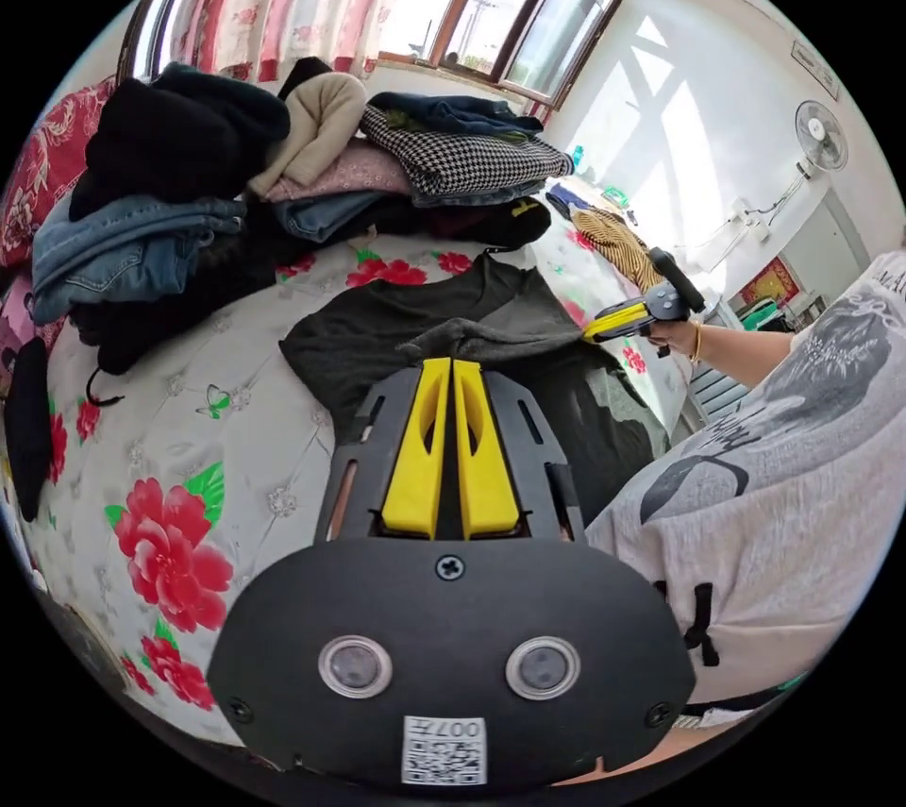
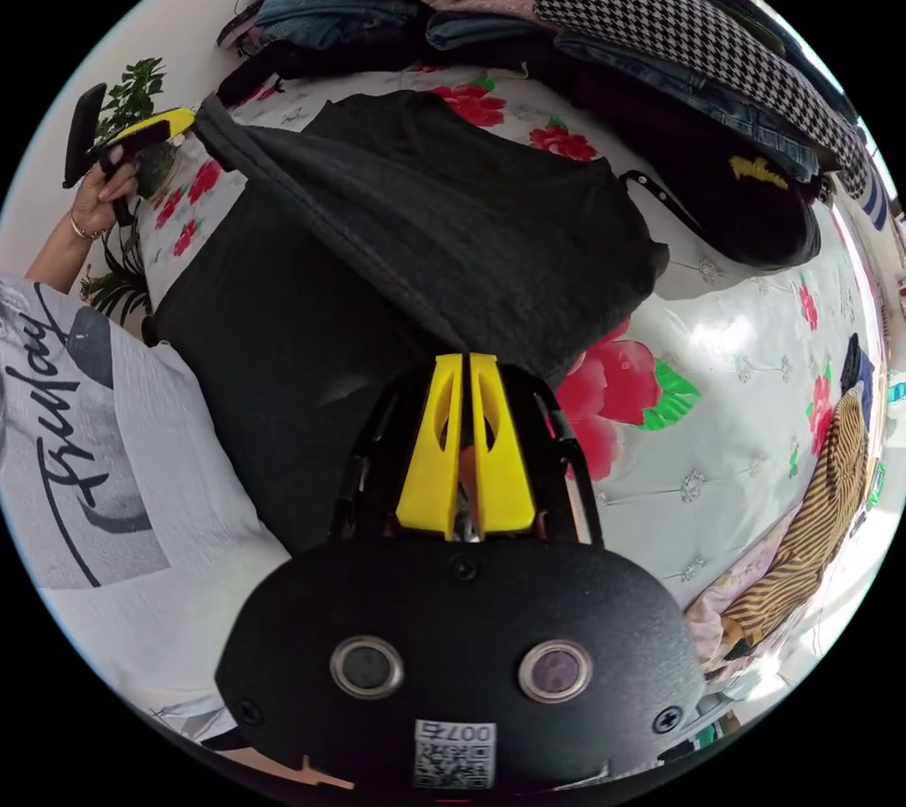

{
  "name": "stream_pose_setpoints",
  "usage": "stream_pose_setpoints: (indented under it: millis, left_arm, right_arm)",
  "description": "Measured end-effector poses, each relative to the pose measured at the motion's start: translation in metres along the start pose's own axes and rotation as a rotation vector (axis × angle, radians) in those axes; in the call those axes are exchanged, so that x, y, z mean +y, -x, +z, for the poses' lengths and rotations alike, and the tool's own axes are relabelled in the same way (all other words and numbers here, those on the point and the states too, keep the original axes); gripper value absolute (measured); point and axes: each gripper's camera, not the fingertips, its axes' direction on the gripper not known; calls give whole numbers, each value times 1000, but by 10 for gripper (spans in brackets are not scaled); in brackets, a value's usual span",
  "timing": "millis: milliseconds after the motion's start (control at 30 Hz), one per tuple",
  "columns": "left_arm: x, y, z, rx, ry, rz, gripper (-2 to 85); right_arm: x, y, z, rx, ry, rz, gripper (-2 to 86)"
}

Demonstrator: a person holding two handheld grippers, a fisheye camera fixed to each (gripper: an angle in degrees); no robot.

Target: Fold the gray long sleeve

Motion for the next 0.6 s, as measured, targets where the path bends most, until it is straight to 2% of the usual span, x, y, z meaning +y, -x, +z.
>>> stream_pose_setpoints:
  millis: [100,267,367,533,600]
  left_arm:
    - [38,-16,15,-107,101,-2,-8]
    - [115,1,80,-124,302,-224,20]
    - [125,-1,79,-85,259,-281,52]
    - [97,-5,71,-56,139,-242,76]
    - [77,-9,91,42,150,-202,74]
  right_arm:
    - [6,-3,-6,-33,-14,1,-3]
    - [10,-11,20,-32,69,76,-2]
    - [13,-15,18,-33,67,104,-2]
    - [18,-23,15,-12,104,104,-1]
    - [19,-29,9,-23,99,126,1]
